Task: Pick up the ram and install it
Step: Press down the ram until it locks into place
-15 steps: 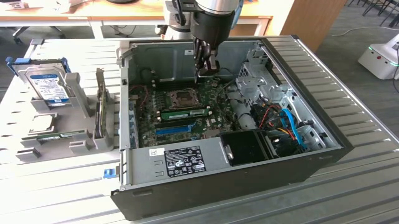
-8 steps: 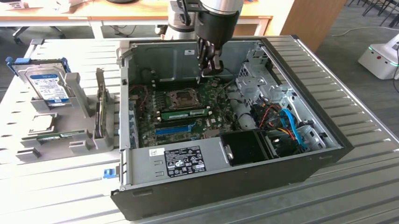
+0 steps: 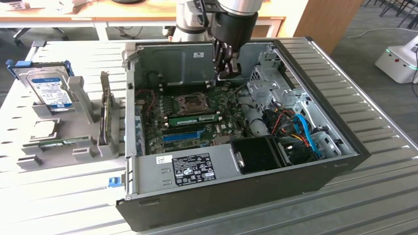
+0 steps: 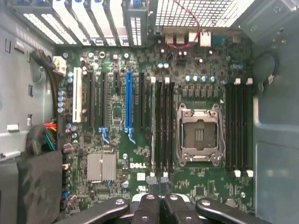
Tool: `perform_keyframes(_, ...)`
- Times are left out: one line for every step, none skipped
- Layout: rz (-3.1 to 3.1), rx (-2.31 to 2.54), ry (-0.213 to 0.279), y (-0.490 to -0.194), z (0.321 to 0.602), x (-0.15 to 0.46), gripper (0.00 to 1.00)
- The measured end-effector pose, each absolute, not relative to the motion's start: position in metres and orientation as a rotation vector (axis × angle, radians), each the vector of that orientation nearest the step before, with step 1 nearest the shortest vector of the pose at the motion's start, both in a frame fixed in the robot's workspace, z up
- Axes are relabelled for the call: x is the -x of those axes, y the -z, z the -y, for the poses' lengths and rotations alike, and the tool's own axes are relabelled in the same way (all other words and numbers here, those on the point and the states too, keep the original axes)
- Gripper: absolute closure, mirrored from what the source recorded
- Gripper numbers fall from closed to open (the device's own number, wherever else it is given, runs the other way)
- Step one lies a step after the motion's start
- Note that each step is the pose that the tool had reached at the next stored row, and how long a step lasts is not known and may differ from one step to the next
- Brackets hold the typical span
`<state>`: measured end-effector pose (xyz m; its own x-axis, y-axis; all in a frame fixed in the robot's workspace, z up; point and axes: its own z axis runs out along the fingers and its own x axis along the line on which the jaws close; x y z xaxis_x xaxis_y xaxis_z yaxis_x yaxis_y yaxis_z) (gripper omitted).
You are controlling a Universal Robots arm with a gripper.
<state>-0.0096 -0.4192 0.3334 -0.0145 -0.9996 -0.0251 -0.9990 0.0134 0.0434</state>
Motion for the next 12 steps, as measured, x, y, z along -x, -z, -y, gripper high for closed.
perform_keyframes(2.227,-2.196,0.076,-0.3334,0.4192,0.0078,0.89)
perform_keyframes(2.228,-2.197,0.075,-0.3334,0.4192,0.0059,0.89)
perform_keyframes(2.228,-2.197,0.075,-0.3333,0.4192,0.0042,0.89)
perform_keyframes(2.228,-2.197,0.074,-0.3333,0.4192,0.0027,0.89)
perform_keyframes(2.228,-2.197,0.074,-0.3332,0.4192,0.0013,0.89)
perform_keyframes(2.229,-2.198,0.073,-0.3332,0.4192,0.0001,0.89)
perform_keyframes(2.229,-2.198,0.072,-0.3331,0.4192,-0.0006,0.89)
perform_keyframes(2.229,-2.198,0.072,-0.3331,0.4192,-0.0006,0.89)
perform_keyframes(2.229,-2.198,0.072,-0.3331,0.4192,-0.0006,0.89)
perform_keyframes(2.229,-2.198,0.072,-0.3331,0.4192,-0.0006,0.89)
perform_keyframes(2.229,-2.198,0.072,-0.3331,0.4192,-0.0006,0.89)
perform_keyframes(2.229,-2.198,0.072,-0.3331,0.4192,-0.0006,0.89)
